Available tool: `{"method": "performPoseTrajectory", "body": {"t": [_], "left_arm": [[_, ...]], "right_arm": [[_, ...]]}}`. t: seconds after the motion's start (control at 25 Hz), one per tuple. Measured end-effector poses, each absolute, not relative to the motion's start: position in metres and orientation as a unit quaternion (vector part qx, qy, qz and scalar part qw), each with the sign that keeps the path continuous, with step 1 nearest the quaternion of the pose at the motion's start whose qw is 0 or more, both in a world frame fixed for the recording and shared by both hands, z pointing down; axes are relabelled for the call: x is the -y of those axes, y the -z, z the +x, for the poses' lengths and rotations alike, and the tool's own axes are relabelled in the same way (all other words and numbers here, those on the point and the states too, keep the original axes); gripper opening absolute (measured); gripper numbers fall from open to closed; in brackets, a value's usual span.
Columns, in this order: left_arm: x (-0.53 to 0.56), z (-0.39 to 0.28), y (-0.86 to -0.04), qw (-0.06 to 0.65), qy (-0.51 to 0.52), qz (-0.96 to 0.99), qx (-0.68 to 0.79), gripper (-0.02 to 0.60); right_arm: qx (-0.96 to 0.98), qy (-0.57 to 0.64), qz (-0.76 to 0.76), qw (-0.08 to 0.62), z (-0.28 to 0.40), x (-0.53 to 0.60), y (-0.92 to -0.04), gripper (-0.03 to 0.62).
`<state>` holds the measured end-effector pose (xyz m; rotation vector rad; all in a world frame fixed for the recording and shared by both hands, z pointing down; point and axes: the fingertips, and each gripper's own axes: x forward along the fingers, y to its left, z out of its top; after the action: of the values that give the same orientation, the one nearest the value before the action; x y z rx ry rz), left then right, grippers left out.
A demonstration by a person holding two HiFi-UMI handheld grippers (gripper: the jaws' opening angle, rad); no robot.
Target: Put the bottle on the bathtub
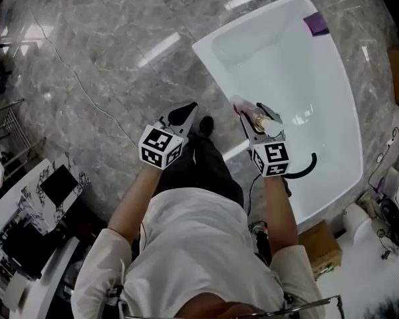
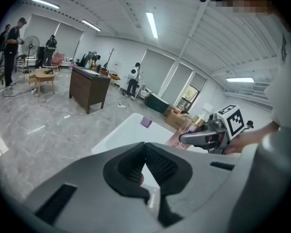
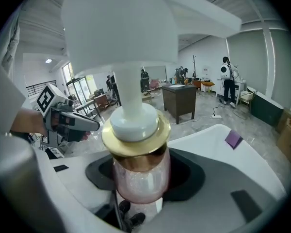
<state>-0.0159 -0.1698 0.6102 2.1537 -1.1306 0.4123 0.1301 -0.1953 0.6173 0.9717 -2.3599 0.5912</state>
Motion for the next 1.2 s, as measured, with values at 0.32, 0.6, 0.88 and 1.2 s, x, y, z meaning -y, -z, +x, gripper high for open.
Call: {"method": "performPoseTrajectory", "body": {"t": [0.32, 0.6, 0.88, 1.2], "left_arm": [[0.201, -0.005, -0.69, 0.344, -0.18, 0.829, 0.403, 0.008], [0.216, -0.01, -0.763, 0.356, -0.192, 0.822, 0.401, 0.008], [0.212, -0.012, -0.806, 0.373, -0.197, 0.816, 0.396, 0.008], [0.206, 0.002, -0.843, 0.393, -0.191, 0.81, 0.392, 0.008]], "right_arm": [[0.86, -0.229, 0.364, 0.274, 0.122, 0.22, -0.704, 0.235], [0.856, -0.231, 0.362, 0.288, 0.113, 0.239, -0.782, 0.235], [0.849, -0.232, 0.367, 0.3, 0.111, 0.239, -0.83, 0.235], [0.844, -0.224, 0.366, 0.322, 0.115, 0.237, -0.875, 0.235]]}}
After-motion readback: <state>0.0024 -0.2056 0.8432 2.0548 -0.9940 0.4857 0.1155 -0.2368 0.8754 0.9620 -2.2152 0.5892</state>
